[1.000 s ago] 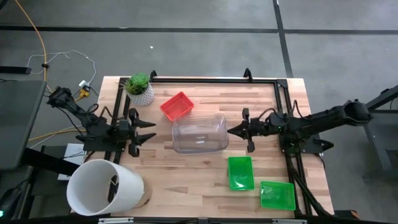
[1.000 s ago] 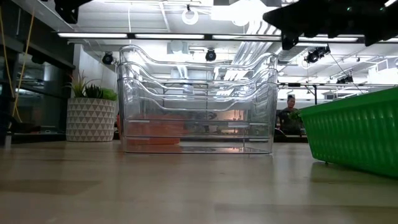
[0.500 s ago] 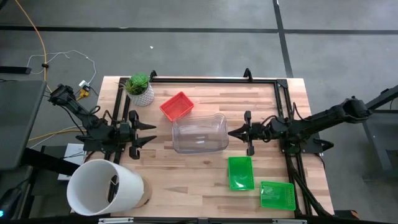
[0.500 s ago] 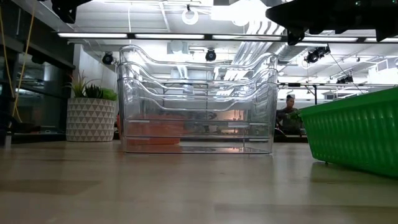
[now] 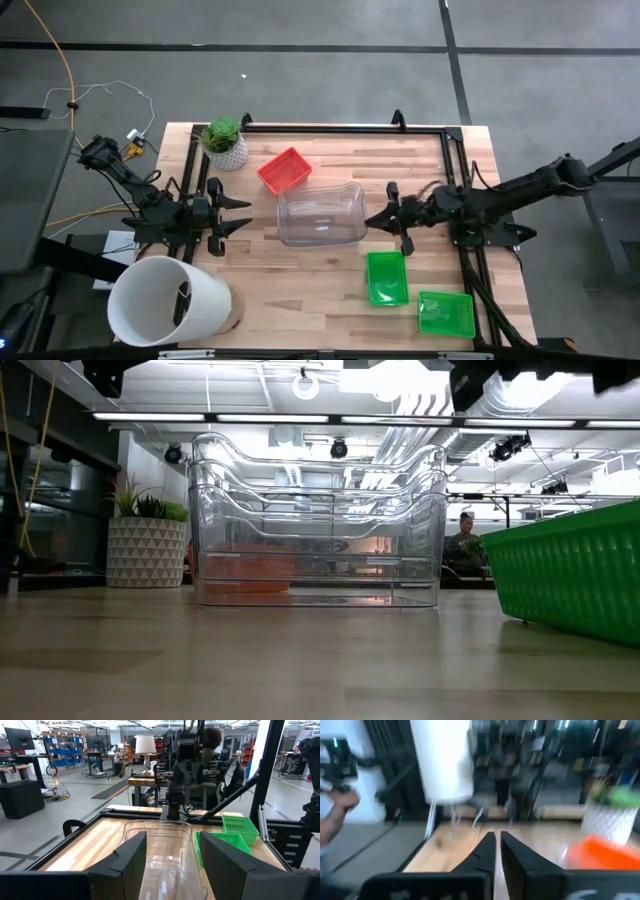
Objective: Stack baskets by color
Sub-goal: Stack the bottom green bin on the top green bins
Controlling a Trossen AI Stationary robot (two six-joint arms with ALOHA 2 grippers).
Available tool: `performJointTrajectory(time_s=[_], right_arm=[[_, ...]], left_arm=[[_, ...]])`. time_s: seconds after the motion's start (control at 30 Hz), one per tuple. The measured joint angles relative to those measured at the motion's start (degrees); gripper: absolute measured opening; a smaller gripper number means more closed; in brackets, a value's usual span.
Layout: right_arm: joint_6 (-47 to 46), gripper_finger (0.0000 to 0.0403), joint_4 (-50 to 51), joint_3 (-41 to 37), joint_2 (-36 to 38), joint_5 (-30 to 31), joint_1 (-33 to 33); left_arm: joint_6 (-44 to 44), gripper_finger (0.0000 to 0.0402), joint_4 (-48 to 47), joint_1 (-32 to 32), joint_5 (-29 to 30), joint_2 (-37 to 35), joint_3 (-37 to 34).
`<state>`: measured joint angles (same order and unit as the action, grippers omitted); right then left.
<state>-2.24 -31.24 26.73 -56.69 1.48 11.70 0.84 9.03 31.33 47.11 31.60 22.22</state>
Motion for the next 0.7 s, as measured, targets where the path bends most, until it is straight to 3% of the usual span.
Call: performJointTrajectory(time_s=[0.2, 0.43, 0.57, 0.7], right_arm=[[-12.5, 0.0084, 42.3, 18.1, -2.2, 9.9, 8.4], [-42.8, 0.0157, 82.4, 36.0, -8.6, 13.1, 21.8], [-61.5, 0.0169, 93.7, 38.9, -12.0, 11.5, 28.8], [-73.8, 0.0169, 95.6, 36.9, -15.5, 5.2, 34.1]], left_arm=[[1.0, 0.0172, -0.3, 0.0, -0.9, 0.0, 0.0], [1.1, 0.0172, -0.3, 0.0, -1.1, 0.0, 0.0], [1.5, 0.0172, -0.3, 0.0, -1.1, 0.0, 0.0], [1.7, 0.0172, -0.3, 0.0, -1.1, 0.0, 0.0]])
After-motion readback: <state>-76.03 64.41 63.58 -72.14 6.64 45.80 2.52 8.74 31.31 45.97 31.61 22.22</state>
